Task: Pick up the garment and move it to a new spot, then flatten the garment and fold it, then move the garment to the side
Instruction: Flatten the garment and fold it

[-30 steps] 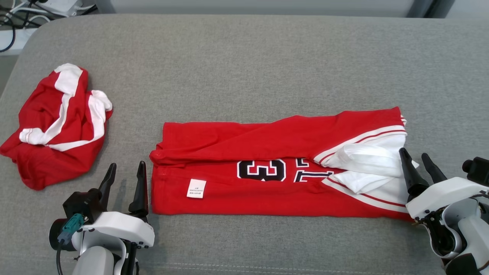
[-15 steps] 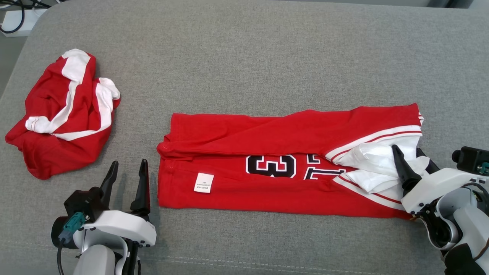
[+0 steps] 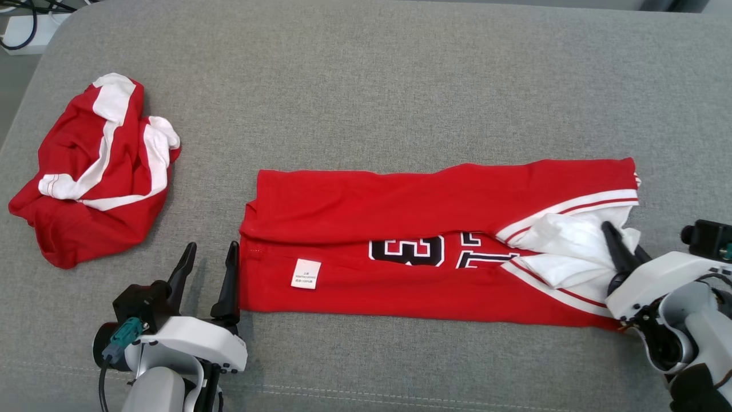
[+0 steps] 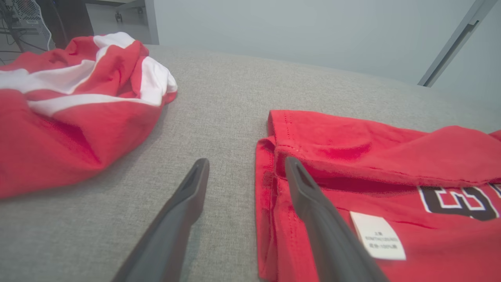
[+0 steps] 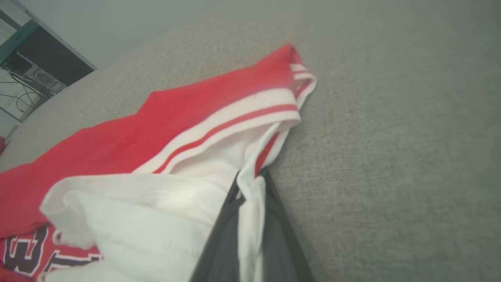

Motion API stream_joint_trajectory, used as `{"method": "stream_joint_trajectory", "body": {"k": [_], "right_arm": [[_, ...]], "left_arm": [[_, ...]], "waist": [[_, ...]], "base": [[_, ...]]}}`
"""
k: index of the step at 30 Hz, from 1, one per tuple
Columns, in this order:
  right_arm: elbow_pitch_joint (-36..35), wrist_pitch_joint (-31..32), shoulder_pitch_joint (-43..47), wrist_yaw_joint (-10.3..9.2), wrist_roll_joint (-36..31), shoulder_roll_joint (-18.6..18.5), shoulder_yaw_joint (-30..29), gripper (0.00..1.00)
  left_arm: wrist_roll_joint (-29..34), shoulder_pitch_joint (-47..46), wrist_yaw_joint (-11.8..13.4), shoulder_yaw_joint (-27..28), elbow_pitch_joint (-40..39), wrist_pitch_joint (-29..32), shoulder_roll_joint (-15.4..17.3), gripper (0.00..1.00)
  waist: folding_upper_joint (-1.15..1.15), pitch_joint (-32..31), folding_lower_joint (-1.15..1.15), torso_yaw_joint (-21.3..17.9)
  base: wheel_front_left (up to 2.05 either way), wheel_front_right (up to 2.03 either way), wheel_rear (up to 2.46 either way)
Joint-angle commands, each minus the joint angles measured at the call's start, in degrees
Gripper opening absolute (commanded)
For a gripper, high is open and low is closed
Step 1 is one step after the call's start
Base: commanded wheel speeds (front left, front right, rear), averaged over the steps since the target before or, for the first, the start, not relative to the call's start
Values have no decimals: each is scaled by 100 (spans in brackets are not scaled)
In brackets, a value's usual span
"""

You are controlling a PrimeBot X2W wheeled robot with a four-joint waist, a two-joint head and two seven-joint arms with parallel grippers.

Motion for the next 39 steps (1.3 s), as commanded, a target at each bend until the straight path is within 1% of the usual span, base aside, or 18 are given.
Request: {"method": "stream_joint_trajectory", "body": {"k": [1, 11, 12, 14, 16, 18, 19, 21, 28, 33, 36, 39], "right_arm": [[88, -121, 34, -3, -13, -120, -44, 0], [544, -248, -265, -3, -79, -649, -631, 0], [621, -243, -308, -3, -134, -768, -712, 0], [644, -247, -365, -3, -225, -893, -776, 0], [525, -206, -424, -3, -282, -942, -775, 0], [246, -96, -449, -3, -290, -908, -667, 0], [246, -96, -449, -3, -290, -908, -667, 0], [-167, 75, -444, -3, -295, -867, -468, 0], [-1893, 1205, -199, -3, -120, -810, 363, 0], [-2861, 2099, -123, -3, -45, -657, 903, 0], [-3112, 2451, -162, -3, -58, -454, 1163, 0], [-3139, 2650, -231, -3, -127, -229, 1412, 0]], "left_arm": [[-41, -181, 15, 160, -100, -35, 89, 100], [-115, -137, 12, 139, -93, -35, 89, 100], [-130, -125, 1, 131, -81, -35, 89, 100], [-140, -112, -6, 107, -66, -35, 89, 100], [-159, -88, -7, 93, -55, -35, 89, 100], [-188, -63, -4, 68, -42, -35, 89, 100], [-188, -63, -4, 68, -42, -35, 89, 100], [-230, -45, -4, 30, -20, -35, 89, 100], [-382, 1, 19, -208, 25, -35, 89, 100], [-522, -21, 36, -480, 50, -35, 89, 100], [-614, -18, 49, -703, 20, -35, 89, 100], [-732, -8, 68, -931, -23, -35, 89, 100]], "waist": [[0, -6, 0, 2], [0, -72, 0, -88], [0, -91, 0, -127], [0, -118, 0, -167], [0, -146, 0, -216], [0, -171, 0, -270], [0, -171, 0, -270], [0, -199, 0, -326], [0, -337, 0, -376], [0, -405, 0, -215], [0, -402, 0, -37], [0, -377, 0, 210]], "base": [[0, 0, 0], [0, 0, 0], [0, 0, 0], [0, 0, 0], [0, 0, 0], [0, 0, 0], [0, 0, 0], [0, 0, 0], [0, 0, 0], [0, 0, 0], [0, 0, 0], [0, 0, 0]]}}
